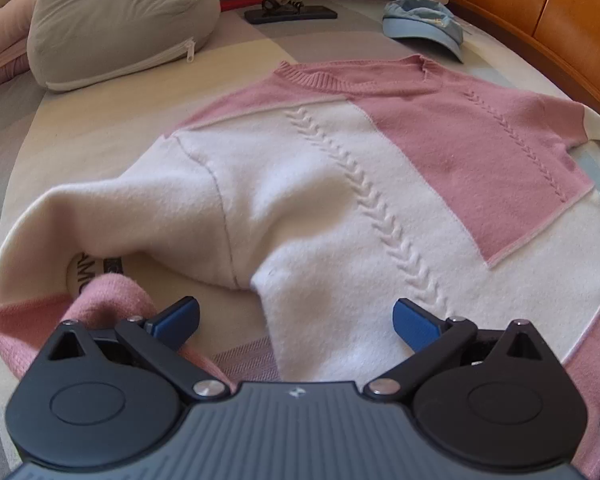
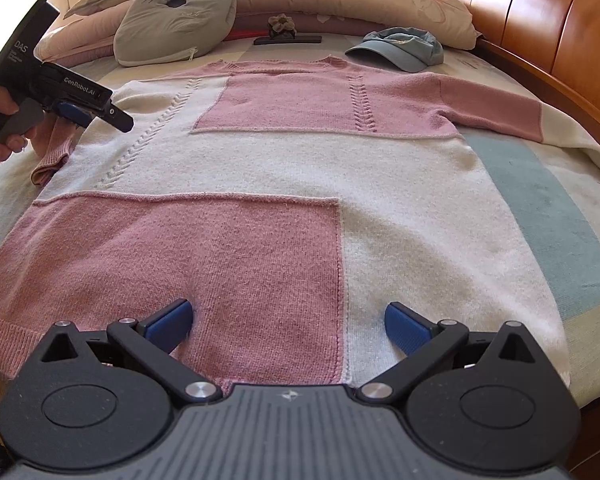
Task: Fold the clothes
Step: 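Move the open left gripper down to the pink sleeve cuff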
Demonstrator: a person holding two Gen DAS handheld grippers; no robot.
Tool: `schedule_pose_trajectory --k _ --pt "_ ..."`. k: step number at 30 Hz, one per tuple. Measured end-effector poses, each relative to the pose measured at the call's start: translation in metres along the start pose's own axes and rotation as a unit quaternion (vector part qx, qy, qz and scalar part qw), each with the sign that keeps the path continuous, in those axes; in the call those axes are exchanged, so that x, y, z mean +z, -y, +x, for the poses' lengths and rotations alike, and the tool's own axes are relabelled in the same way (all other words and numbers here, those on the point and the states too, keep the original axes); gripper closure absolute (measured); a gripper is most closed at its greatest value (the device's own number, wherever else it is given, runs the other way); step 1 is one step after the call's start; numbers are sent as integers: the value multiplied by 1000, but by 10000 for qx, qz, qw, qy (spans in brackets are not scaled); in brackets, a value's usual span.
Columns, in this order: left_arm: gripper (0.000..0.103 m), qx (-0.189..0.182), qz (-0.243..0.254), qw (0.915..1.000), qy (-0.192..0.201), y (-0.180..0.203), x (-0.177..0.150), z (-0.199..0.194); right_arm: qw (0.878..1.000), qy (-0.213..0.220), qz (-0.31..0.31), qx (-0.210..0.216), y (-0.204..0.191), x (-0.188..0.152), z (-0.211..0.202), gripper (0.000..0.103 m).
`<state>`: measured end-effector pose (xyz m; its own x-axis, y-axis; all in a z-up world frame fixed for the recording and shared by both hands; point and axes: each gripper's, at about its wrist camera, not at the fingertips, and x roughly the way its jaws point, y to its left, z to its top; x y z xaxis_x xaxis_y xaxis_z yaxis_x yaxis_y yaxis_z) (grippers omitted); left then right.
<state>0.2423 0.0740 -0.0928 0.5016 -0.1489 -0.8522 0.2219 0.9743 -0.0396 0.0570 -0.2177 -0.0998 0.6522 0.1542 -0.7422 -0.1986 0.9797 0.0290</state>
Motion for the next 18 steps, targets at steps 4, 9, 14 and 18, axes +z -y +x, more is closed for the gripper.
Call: schedule_pose_trajectory --k 4,9,14,18 --pt "1 171 -130 9998 -17 -19 -24 -16 10000 -56 -18 2 0 2 0 0" --pt "1 1001 -303 9943 -183 -46 -40 -33 9997 -229 66 -67 -1 11 -1 0" --pt "1 1235 -293 9917 -208 -66 -43 -42 9997 -177 173 -91 0 16 -6 0" --pt "1 1037 -171 9944 -145 -64 -42 -43 9993 -158 201 255 -8 31 -12 0"
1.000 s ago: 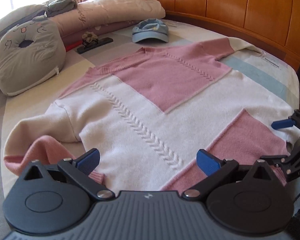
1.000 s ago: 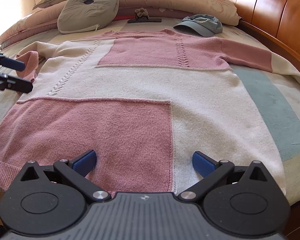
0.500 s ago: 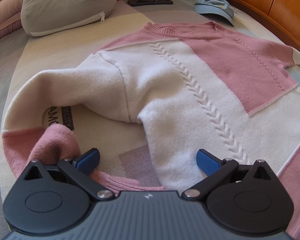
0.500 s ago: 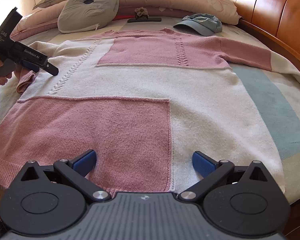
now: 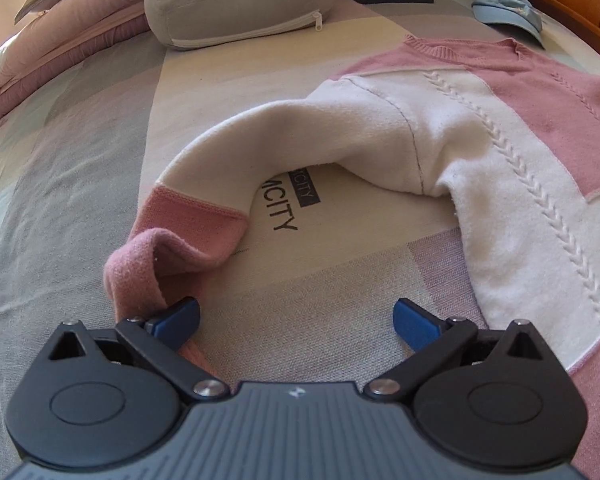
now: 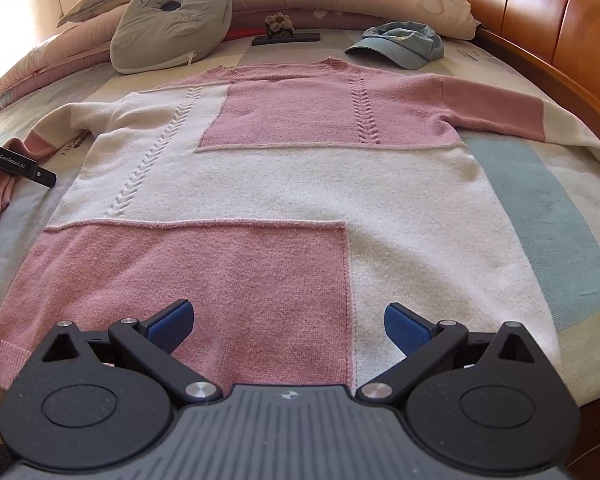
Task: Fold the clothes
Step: 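Move the open left gripper down to the pink sleeve cuff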
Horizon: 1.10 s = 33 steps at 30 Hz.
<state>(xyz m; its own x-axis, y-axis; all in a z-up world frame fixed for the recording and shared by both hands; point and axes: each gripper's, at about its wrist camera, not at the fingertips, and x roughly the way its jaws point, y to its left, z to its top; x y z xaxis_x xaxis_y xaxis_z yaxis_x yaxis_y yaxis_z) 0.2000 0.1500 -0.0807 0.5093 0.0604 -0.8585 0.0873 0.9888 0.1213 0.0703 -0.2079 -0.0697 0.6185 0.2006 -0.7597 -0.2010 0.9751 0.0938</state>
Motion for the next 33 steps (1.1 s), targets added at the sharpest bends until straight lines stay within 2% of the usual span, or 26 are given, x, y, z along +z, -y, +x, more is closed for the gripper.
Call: schedule_pose_trajectory --k 4,10,11,15,19,24,25,30,33 --pt "1 309 -31 9995 16 -4 0 5 9986 129 -288 414 -23 20 -15 0" --pt "1 936 -480 9944 92 -40 -8 4 9957 454 -726 354 -48 29 -34 0" --pt "1 925 -588 9939 96 -46 -9 4 9961 436 -684 357 -47 28 -33 0" --pt "1 302 -842 9958 169 -58 -13 8 9978 312 -455 354 -43 27 -26 0" --pt "1 643 -998 9924 329 -72 -9 15 9987 253 -338 278 -40 25 -23 0" --pt "1 1463 -1205 9815 264 -89 -1 14 9994 242 -226 124 -33 22 -23 0" --pt "1 1529 -1194 9807 229 -89 0 12 9995 232 -198 100 -32 22 -23 0" --pt "1 1103 -668 9905 482 -75 1 -14 9997 153 -145 86 -30 22 -17 0" --pt "1 860 -525 9920 760 -71 12 -27 9997 121 -180 102 -33 23 -13 0"
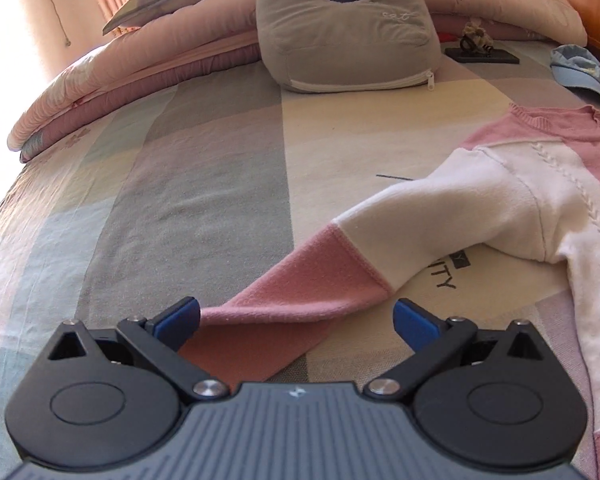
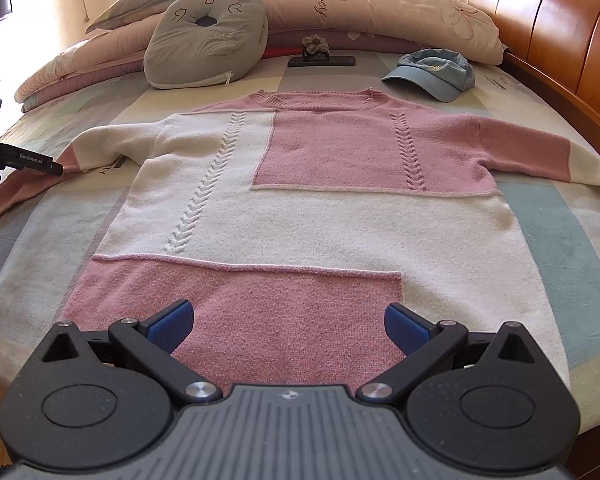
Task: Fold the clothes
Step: 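Move the open left gripper down to the pink sleeve cuff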
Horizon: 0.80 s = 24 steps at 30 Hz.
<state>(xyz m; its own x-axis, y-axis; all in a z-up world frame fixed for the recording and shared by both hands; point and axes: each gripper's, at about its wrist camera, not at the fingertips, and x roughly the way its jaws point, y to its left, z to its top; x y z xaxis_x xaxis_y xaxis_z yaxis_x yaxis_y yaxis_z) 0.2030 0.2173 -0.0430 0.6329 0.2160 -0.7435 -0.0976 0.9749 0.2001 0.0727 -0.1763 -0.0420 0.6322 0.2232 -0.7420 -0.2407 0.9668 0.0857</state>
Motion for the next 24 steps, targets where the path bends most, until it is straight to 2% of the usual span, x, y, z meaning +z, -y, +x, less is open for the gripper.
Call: schedule_pose_trajectory --k 4,9,12,16,19,22,24 --pt "1 12 -190 9997 183 -5 30 12 10000 -13 -22 -4 -3 1 2 0" --pt "1 151 -619 9980 -18 -13 55 52 10000 45 -3 -67 -3 2 -2 0" --pt "1 140 -630 9979 -79 -9 59 65 9999 14 53 -121 0 1 -2 0" --pt "3 -123 -528 9981 -306 4 49 68 9999 -38 87 -130 1 0 1 0" --pt "3 -529 -231 9971 -496 16 28 57 9999 -11 60 -86 0 -1 0 0" --pt "2 -657 44 9949 -759 29 5 54 9999 -88 91 -23 -1 0 7 0" --pt "2 -670 20 9952 -717 31 -3 48 9998 -153 74 113 -3 -1 15 0"
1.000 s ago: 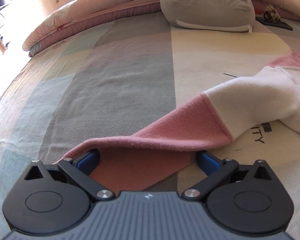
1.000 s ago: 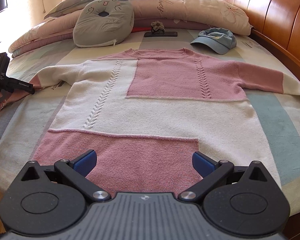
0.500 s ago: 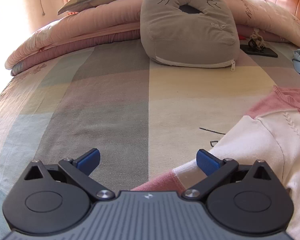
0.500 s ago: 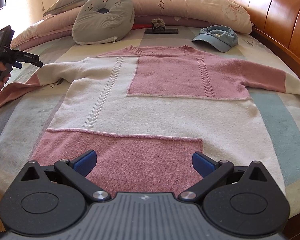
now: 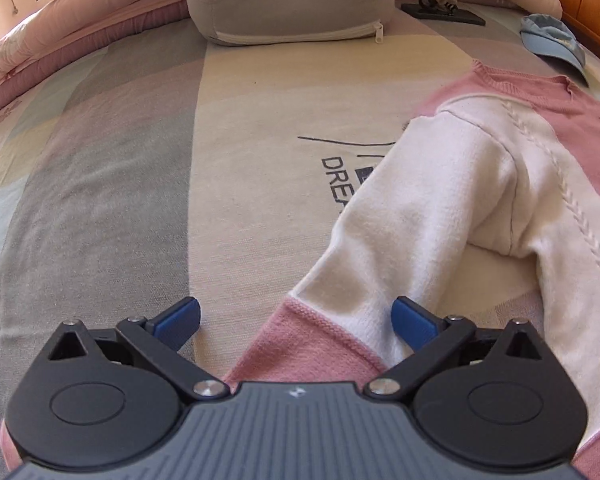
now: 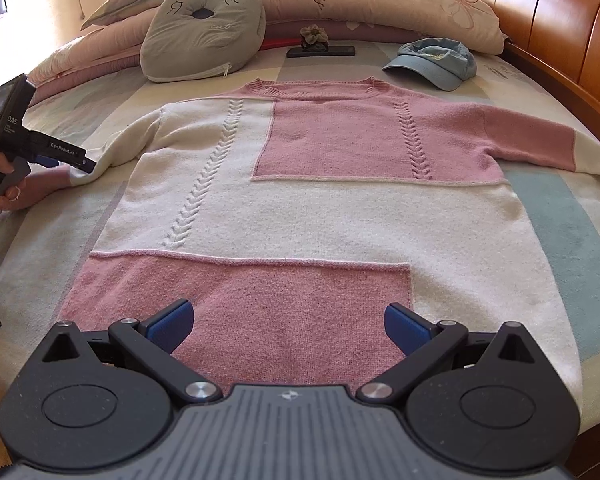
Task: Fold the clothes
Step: 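Move the open left gripper down to the pink sleeve cuff, then grasp the pink sleeve cuff with the left gripper and pull it outward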
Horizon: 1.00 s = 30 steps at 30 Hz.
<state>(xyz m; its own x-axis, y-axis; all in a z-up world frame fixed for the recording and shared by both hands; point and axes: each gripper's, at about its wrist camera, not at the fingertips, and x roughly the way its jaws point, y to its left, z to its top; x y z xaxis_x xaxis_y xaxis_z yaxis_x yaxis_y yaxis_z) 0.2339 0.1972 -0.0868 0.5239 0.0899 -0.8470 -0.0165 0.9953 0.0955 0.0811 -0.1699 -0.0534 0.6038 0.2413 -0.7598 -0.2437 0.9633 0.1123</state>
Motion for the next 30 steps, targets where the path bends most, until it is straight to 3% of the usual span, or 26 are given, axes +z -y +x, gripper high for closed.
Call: schedule_pose_trajectory --k 5,9,16,17,20,21,30 --pt "2 -1 82 9997 226 -1 -9 -26 9996 -280 -83 46 -3 -8 27 0" --pt "2 71 -38 9989 458 -16 -16 -48 9991 -249 -321 -89 -6 -19 34 0" --pt "4 -224 -431 9968 631 -47 -39 -59 9991 -43 -405 -102 -5 -23 34 0" --pt "9 -245 -488 9967 603 -52 -42 -57 9991 -20 -410 -104 -5 -24 34 0" --pt "41 -607 -810 9933 559 -67 -46 -49 9991 2 -417 -115 -6 -24 34 0" --pt "46 -715 -861 9921 561 -69 -46 -46 9990 7 -420 -118 -6 -24 34 0" --pt "48 -1228 -448 9906 393 -59 -27 -17 9990 -75 -414 -152 -8 -22 35 0"
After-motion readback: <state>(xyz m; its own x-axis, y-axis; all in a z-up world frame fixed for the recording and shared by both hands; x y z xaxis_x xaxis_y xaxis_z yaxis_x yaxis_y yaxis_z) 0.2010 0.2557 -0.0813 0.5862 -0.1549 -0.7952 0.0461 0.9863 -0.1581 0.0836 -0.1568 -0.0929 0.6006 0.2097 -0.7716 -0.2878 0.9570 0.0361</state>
